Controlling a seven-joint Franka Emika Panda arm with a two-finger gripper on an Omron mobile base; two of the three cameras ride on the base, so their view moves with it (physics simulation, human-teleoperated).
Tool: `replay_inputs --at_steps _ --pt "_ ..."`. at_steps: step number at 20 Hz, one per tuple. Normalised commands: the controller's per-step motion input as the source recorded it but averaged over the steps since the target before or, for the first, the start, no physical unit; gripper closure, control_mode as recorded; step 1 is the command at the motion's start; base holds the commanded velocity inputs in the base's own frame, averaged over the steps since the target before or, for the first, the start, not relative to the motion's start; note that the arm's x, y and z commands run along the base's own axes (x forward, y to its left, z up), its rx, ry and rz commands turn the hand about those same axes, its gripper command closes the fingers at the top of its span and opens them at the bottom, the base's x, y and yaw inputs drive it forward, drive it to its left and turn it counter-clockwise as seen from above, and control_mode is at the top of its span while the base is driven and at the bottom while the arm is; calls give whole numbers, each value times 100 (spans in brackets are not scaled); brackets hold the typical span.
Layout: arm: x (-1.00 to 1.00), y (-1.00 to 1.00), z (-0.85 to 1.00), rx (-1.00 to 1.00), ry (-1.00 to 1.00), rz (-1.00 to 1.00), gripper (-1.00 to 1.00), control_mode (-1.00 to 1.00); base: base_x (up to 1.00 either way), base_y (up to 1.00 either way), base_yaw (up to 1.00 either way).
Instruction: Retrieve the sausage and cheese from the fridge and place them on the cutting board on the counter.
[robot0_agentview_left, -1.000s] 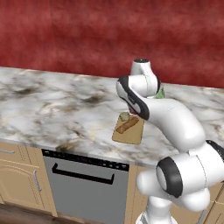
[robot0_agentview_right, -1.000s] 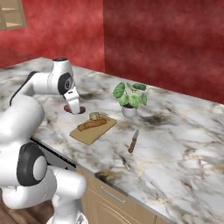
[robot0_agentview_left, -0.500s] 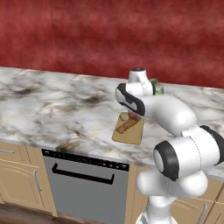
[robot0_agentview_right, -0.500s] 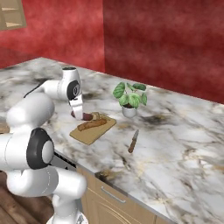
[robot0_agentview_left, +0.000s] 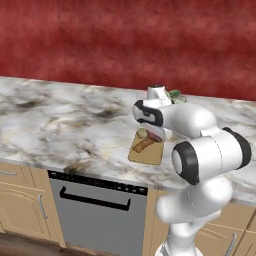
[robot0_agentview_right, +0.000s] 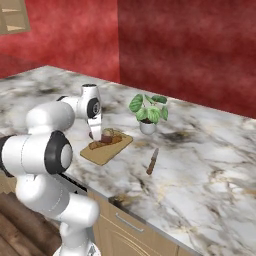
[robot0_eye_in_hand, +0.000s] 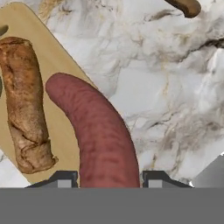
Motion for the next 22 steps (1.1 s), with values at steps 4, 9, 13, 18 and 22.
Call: replay_inputs --at_steps 4,9,13,18,22 --pt "67 0 -50 -3 0 0 100 -100 0 0 0" --pt "38 -2 -28 0 0 -1 100 -100 0 0 0" --pt "16 0 -23 0 1 -1 100 -100 0 0 0" --pt "0 0 -12 0 1 0 -100 -100 0 0 0" --pt "-8 -16 0 2 0 0 -100 -100 0 0 0"
